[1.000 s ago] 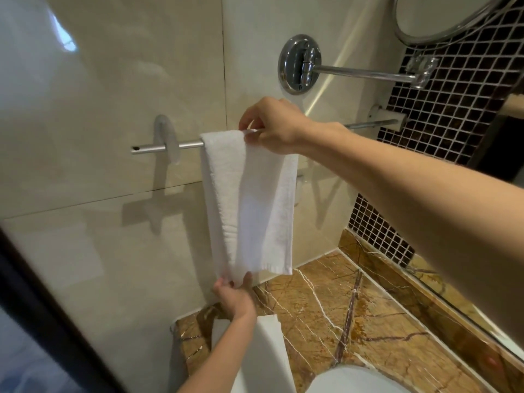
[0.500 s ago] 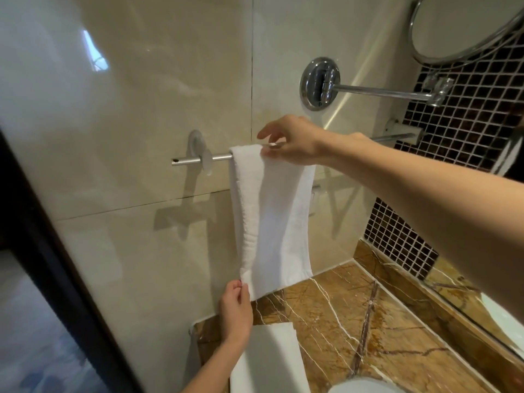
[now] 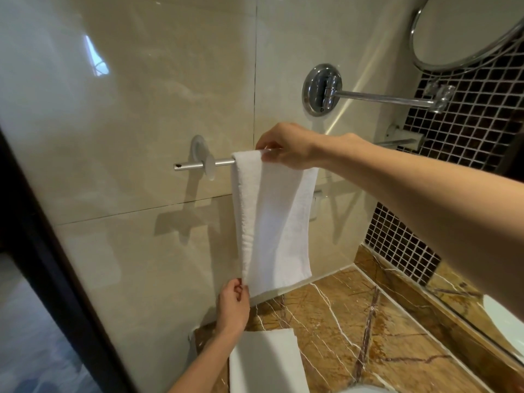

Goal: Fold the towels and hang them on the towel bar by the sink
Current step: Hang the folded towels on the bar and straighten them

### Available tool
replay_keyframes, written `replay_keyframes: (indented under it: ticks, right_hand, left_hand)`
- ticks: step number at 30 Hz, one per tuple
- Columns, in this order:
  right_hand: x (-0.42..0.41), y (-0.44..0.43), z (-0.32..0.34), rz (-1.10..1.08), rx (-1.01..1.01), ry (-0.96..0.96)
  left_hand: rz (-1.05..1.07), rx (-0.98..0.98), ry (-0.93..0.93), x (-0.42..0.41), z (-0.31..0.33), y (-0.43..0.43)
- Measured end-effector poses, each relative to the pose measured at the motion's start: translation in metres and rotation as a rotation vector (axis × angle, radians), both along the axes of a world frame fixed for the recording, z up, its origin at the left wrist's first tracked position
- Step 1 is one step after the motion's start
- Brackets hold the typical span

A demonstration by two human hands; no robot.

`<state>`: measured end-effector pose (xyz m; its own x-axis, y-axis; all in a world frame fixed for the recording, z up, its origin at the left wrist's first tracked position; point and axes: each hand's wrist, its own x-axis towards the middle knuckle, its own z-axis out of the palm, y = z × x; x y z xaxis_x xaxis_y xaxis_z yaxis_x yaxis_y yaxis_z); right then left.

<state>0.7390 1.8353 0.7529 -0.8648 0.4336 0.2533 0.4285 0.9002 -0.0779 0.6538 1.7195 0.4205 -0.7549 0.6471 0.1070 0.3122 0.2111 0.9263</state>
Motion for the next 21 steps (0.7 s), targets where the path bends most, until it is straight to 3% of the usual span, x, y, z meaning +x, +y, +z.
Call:
replay_keyframes:
  ticks: [3,9,21]
  right_hand:
    - [-0.001,0.001,0.002,0.002,-0.007,-0.013]
    - [-0.002,0.002,0.003,0.003,-0.035,-0.010]
    - [-0.001,0.003,-0.001,0.001,-0.068,0.027]
  left_hand:
    - [0.004,-0.008,0.094,-0.007,-0.002,0.003]
    - [-0.079,0.021,-0.143,-0.015,-0.002,0.005]
    - [-0.083,0.084,-0.240,-0.004,-0.010,-0.003]
